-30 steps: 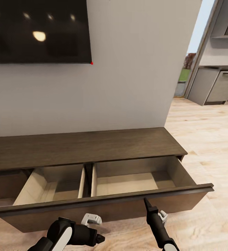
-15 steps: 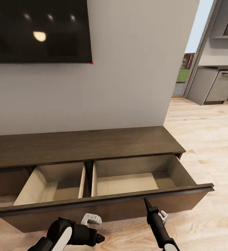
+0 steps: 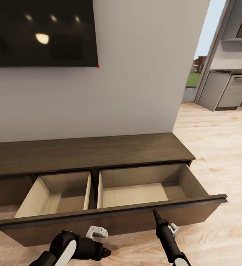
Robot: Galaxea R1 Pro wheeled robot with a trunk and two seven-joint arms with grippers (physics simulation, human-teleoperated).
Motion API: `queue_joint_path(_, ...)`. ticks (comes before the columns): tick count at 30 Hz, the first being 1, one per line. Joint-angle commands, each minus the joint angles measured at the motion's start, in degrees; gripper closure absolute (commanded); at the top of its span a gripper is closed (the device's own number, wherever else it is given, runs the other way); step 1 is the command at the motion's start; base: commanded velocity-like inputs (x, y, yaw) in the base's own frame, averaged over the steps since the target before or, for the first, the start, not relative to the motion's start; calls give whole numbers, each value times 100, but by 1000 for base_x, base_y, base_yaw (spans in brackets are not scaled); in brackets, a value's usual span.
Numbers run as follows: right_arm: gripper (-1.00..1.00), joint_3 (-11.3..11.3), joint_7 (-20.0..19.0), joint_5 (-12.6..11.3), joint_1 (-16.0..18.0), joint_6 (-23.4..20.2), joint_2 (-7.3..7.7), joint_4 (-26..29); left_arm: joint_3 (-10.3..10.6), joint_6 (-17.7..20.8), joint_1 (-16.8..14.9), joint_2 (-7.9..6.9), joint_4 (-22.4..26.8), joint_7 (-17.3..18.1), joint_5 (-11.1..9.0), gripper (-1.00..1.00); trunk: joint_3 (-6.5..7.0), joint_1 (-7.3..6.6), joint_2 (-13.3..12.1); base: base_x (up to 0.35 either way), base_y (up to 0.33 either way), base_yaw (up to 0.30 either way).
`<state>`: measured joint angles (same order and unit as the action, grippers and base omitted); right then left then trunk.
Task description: Place each of the two pumpkins and all three candles from the living room inside a cabinet in the living room (use any cabinet), then make sure every cabinet is closed, and position the cauldron so it is next to a table in the living room.
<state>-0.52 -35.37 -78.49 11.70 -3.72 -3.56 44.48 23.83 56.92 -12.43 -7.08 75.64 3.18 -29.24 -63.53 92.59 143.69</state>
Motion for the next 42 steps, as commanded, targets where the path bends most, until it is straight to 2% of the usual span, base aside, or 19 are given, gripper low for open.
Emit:
queue_joint_path(1,100,333,-50,-8,-1,-50,-4,-10,8,15,-5,-4,4,33,34,-100,-6,-2,2,-44,0,0)
queue_joint_path(24,100,333,-50,-8,1,-52,-4,-10,-9,16,-4,-4,4,33,39,-100,-6,-2,2,-13,0,0)
queue_joint_path(25,-100,333,-50,-8,0,-51,-4,-10,-10,18,-3,-4,4,33,39,-100,-6,-2,2,0,0,0)
queue_joint_path(35,-100,333,-42,-8,-1,-55,-4,-10,-10,14,-5,-4,4,33,41,-100,-6,-2,2,-5,0,0)
queue_joint_path(42,-100,333,-40,-8,0,-56,-4,-10,7,14,-5,-4,4,33,33,-100,-6,-2,2,-190,0,0)
